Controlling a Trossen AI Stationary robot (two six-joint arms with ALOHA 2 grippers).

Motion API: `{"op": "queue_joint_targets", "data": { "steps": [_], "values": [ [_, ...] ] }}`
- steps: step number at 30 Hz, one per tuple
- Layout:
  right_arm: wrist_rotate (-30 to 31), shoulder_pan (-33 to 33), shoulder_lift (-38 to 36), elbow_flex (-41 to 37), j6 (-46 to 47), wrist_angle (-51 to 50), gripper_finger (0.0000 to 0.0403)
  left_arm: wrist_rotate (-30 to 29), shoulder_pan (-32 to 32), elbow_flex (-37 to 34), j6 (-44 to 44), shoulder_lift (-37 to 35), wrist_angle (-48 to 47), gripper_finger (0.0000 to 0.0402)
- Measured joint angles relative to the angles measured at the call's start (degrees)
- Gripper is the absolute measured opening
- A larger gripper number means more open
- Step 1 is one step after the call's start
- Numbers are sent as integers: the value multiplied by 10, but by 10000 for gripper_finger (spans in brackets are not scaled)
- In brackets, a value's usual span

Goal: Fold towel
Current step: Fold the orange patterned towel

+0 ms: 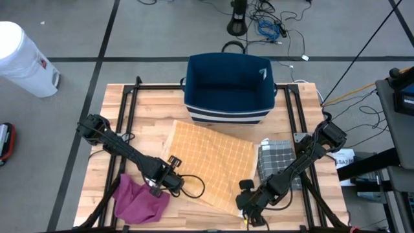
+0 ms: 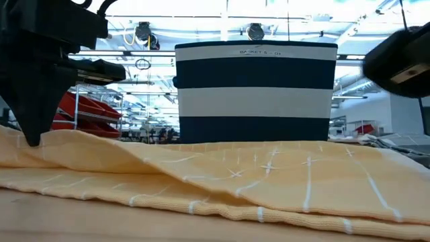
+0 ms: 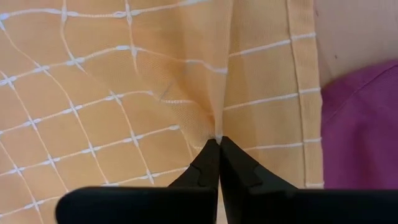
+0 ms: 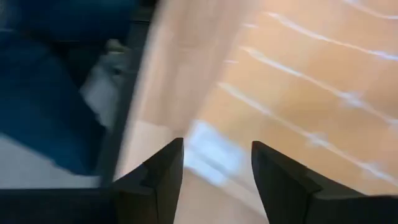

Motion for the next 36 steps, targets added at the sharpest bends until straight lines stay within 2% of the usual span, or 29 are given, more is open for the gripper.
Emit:
{"op": "queue_joint_targets", "data": {
  "steps": [6, 14, 17, 23, 32, 36],
  "values": [
    [33, -13, 0, 0, -15, -27, 166, 17, -2, 0, -1, 0, 2, 4],
    [39, -31, 0, -3, -13, -61, 143, 17, -7, 0, -1, 0, 2, 4],
    [21, -33, 0, -16, -5, -55, 136, 17, -7, 0, -1, 0, 2, 4],
    [-15, -21, 0, -20, -10, 21, 127, 17, -5, 0, -1, 0, 2, 4],
    [31, 18, 1, -20, -26, 53, 104, 17, -3, 0, 0, 0, 3, 4],
    [29, 19, 22, -20, -29, 89, 97, 16, -3, 0, 0, 0, 9, 4]
  ]
}}
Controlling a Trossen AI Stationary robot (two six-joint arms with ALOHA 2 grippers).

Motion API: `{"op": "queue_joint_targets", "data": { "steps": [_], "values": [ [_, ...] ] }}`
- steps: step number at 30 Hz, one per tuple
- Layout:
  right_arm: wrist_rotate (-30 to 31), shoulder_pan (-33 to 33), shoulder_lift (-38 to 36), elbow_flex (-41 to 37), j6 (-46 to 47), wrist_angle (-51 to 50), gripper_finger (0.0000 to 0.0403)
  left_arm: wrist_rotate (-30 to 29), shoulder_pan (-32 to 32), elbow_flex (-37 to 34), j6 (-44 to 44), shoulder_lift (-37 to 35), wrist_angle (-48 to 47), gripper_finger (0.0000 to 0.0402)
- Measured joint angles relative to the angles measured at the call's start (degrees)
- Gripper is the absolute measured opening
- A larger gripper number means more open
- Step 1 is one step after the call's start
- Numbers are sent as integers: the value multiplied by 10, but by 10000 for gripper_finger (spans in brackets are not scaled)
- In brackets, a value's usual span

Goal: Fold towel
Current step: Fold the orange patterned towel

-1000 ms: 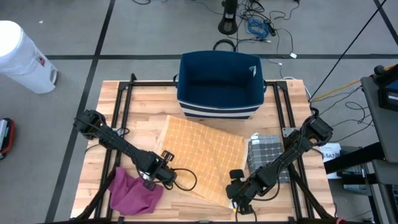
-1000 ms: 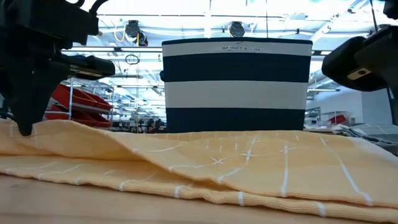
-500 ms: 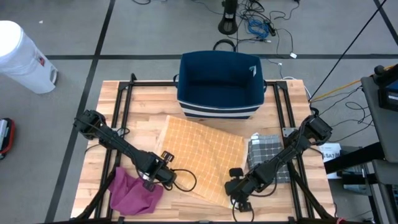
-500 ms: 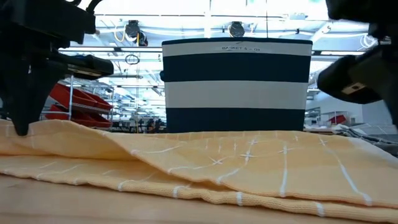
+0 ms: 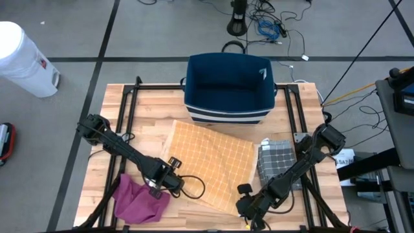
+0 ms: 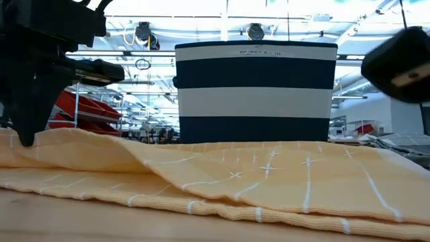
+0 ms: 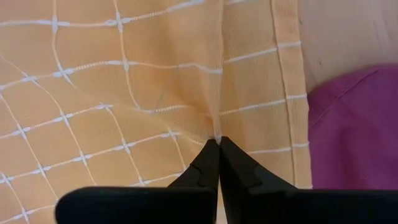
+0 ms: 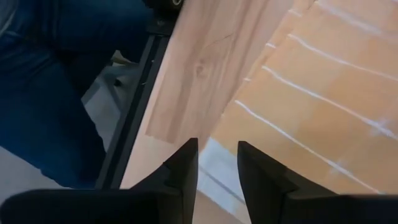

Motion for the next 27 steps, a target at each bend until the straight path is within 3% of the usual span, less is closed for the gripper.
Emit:
{"op": "queue_joint_targets", "data": {
  "steps": [18, 27],
  "values": [
    [-12, 3, 47, 1, 15, 12, 93, -1, 1, 0, -1, 0, 4, 4],
    [-14, 5, 44, 7, -1, 5, 16, -1, 1, 0, 3, 0, 4, 4]
  ]
}}
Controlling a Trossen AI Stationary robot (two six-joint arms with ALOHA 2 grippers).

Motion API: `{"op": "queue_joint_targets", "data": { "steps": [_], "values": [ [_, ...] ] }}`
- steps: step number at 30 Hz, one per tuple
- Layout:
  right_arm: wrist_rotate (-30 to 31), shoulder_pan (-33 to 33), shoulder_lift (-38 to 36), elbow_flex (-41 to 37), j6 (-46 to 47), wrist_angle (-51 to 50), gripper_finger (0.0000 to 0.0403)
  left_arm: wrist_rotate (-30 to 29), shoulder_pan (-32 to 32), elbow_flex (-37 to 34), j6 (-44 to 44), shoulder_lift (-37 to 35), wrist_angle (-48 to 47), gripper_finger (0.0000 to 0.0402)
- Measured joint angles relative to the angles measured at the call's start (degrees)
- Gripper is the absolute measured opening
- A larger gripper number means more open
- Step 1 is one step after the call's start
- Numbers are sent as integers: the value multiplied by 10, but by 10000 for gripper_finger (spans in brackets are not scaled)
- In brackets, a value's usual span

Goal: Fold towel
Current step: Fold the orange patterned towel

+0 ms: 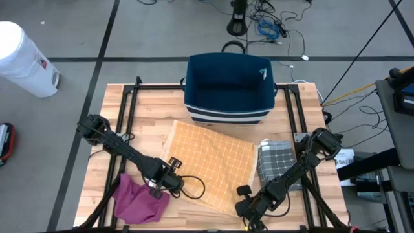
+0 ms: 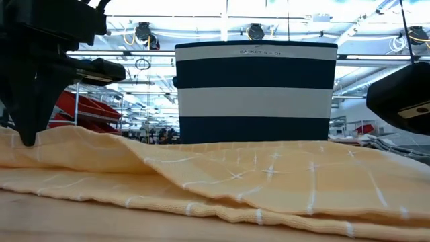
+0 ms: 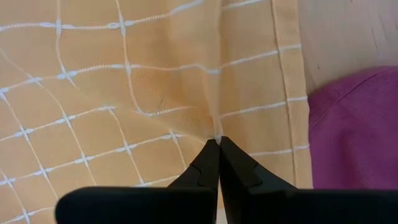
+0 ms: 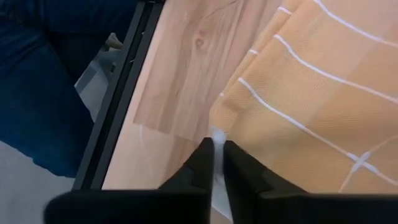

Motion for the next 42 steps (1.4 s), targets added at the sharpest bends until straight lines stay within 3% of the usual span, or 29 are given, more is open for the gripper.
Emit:
{"op": "queue_joint_targets", "data": {
  "steps": [3, 14, 34, 42],
  "values": [
    [-1, 0, -1, 0, -4, -1, 6, 0, 0, 0, -1, 0, 0, 4],
    [-4, 1, -6, 0, 18, -4, 48, 0, 0, 0, -3, 0, 0, 4],
    [-3, 1, -7, 1, 21, -2, 47, 2, 0, 0, -4, 0, 0, 4],
    [-3, 1, -7, 1, 15, -2, 6, 2, 0, 0, -4, 0, 0, 4]
  ]
}}
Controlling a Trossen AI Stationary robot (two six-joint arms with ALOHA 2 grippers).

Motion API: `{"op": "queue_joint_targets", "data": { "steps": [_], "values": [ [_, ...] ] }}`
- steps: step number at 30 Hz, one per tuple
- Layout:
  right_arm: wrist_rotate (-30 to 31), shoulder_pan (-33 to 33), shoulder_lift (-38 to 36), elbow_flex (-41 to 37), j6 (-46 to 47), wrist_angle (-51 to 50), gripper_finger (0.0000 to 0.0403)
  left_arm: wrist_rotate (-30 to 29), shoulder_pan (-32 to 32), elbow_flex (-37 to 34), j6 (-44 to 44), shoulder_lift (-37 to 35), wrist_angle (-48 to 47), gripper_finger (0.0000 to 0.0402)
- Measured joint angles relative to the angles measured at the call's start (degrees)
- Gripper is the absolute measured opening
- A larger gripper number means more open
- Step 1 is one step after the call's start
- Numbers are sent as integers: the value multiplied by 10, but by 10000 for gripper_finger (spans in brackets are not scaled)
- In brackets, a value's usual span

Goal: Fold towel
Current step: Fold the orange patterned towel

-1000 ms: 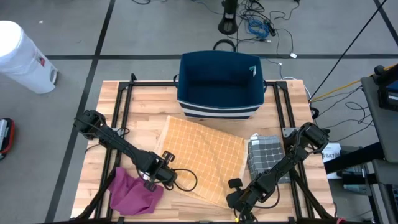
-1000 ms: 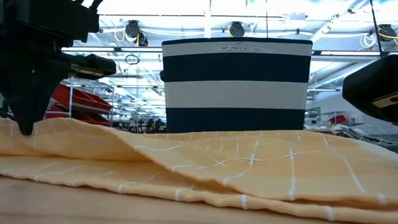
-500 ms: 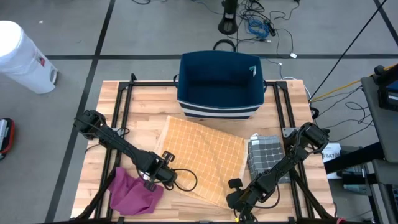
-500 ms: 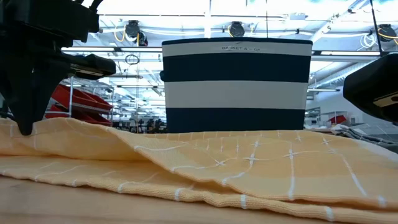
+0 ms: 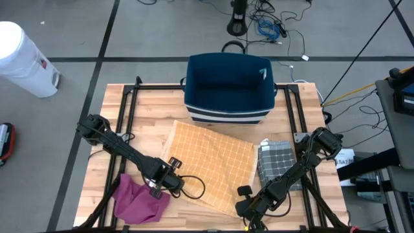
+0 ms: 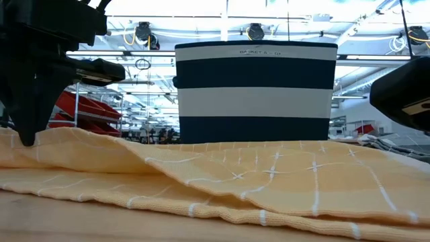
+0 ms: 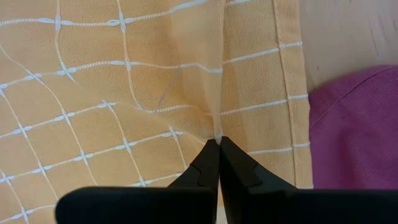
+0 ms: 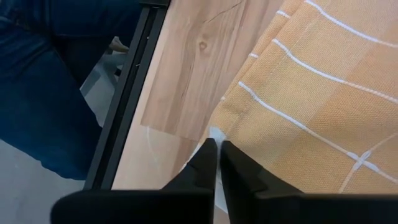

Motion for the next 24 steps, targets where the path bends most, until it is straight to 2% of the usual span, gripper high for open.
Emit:
{"op": "queue_joint_targets", "data": {
  "steps": [9, 18, 24],
  "values": [
    [2, 0, -2, 0, -1, -1, 2, 0, 0, 0, 0, 0, 0, 4],
    [5, 7, -42, 1, 0, -13, 0, 0, 0, 0, 1, 0, 0, 4],
    [-16, 11, -42, 1, 27, -50, 0, 0, 0, 0, 0, 0, 0, 4]
  ]
}}
